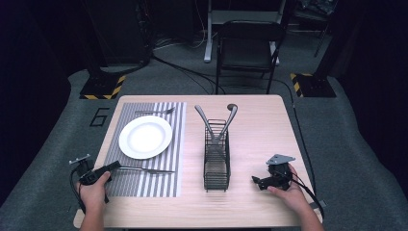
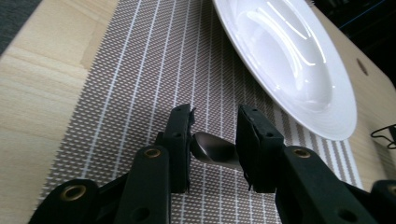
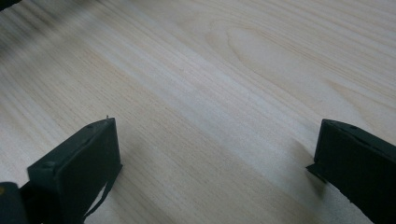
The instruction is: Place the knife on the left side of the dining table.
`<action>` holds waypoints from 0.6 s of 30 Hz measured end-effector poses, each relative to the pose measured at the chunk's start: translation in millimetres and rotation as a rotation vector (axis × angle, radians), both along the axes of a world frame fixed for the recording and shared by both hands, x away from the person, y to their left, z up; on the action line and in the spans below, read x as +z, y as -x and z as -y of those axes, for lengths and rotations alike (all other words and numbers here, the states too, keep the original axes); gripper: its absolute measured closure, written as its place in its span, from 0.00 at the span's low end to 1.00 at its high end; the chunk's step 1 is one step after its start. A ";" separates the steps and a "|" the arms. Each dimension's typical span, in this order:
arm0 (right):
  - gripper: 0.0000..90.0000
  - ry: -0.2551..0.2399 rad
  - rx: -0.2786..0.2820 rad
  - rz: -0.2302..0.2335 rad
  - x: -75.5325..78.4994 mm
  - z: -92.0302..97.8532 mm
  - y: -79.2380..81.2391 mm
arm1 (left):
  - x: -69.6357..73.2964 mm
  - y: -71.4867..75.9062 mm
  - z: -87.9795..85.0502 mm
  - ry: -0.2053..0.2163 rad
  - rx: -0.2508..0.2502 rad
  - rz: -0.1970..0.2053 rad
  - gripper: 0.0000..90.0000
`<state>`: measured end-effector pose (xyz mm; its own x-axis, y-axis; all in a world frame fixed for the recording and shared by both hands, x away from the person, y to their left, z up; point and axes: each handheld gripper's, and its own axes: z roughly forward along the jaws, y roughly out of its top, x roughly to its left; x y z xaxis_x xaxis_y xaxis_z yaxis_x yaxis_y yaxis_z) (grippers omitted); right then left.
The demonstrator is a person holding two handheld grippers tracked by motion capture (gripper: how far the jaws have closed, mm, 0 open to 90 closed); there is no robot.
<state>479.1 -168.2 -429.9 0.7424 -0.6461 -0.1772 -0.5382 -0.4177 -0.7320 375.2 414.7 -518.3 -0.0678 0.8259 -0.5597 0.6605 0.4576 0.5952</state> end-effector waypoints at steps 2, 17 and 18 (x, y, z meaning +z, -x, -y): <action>0.00 0.000 0.000 0.000 0.0 0.0 0.0 | -0.7 -0.1 -0.6 -0.011 0.001 -0.007 0.74; 0.00 -0.001 0.000 -0.001 -0.1 0.0 -0.1 | 2.6 2.4 -6.8 -0.032 0.026 0.013 0.74; 0.00 -0.001 0.000 0.000 -0.1 0.0 -0.1 | 3.3 2.4 -6.6 -0.033 0.025 0.012 0.74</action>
